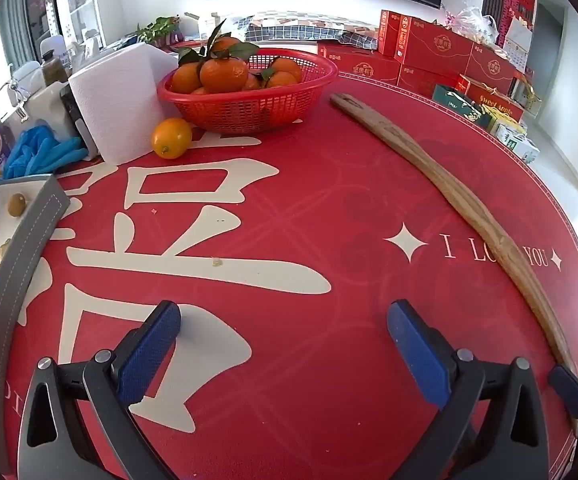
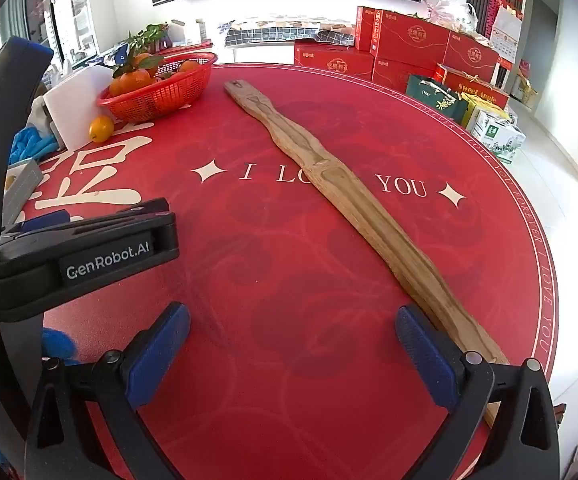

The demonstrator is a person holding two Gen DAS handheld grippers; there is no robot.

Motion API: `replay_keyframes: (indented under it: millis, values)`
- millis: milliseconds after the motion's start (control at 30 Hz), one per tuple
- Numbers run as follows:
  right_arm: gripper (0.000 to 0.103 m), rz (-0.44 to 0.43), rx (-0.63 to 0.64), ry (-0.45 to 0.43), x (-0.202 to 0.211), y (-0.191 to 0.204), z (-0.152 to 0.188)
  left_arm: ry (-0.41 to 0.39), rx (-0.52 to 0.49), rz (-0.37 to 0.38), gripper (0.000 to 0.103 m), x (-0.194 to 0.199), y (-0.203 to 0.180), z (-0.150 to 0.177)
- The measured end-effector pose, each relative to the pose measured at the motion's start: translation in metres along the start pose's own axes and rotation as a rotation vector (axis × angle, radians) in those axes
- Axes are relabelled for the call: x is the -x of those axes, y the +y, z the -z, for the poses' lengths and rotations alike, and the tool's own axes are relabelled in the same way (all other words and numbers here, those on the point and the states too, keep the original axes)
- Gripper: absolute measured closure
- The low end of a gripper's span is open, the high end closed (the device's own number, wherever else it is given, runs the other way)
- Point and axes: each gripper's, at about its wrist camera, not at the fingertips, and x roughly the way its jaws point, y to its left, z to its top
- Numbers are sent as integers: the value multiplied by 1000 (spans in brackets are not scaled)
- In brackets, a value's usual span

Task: Organize fruits

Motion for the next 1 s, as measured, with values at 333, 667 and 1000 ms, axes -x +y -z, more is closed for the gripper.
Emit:
replay_keyframes:
  millis: [333,667,1000]
  values:
    - [0,5,3,-8,0,0,1,0,1,1,0,0,0,0]
    - [0,5,3,-8,0,0,1,-1,2,2,0,0,0,0]
    - [0,8,0,-8,0,0,1,-1,2,2,0,0,0,0]
